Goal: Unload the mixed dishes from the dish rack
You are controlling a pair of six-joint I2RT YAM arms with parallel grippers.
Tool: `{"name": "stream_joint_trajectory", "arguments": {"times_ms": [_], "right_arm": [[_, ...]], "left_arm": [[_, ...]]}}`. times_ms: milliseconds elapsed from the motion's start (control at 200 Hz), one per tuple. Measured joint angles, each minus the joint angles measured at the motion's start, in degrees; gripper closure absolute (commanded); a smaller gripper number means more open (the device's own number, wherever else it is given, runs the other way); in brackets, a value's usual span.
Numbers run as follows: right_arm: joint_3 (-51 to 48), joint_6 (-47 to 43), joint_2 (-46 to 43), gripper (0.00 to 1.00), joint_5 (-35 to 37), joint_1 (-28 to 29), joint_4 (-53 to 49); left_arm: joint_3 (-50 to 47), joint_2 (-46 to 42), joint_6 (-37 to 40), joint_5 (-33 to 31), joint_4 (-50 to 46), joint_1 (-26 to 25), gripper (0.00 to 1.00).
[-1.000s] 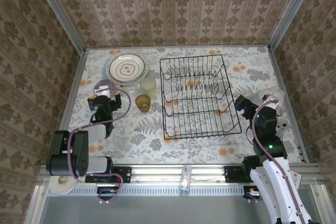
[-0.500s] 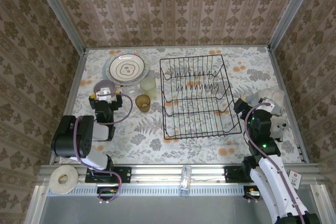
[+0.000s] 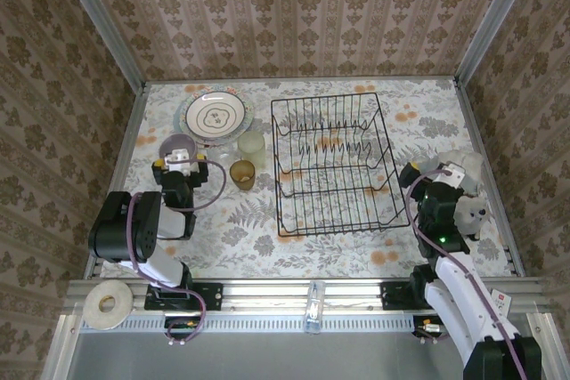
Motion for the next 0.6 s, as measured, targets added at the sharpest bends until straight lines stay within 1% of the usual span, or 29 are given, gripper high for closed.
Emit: {"name": "stream_joint_trajectory", "arguments": {"times_ms": [215,375,600], "right_arm": [[-2.8,-1.6,4.9,0.0,1.0,-0.2,7.3],[-3.3,-1.7,11.3,0.0,1.8,-0.9,15.0],[-2.1,-2.4,20.9,0.0,1.9,-1.0,25.2]], "left_arm": [[0.0,0.0,1.1,-0.1,0.0,-1.3,0.0],[0.0,0.2,2.4,-0.9,0.0,-2.8,0.0],[0.0,0.7,3.2,-1.4,0.0,-3.2,0.0]]}}
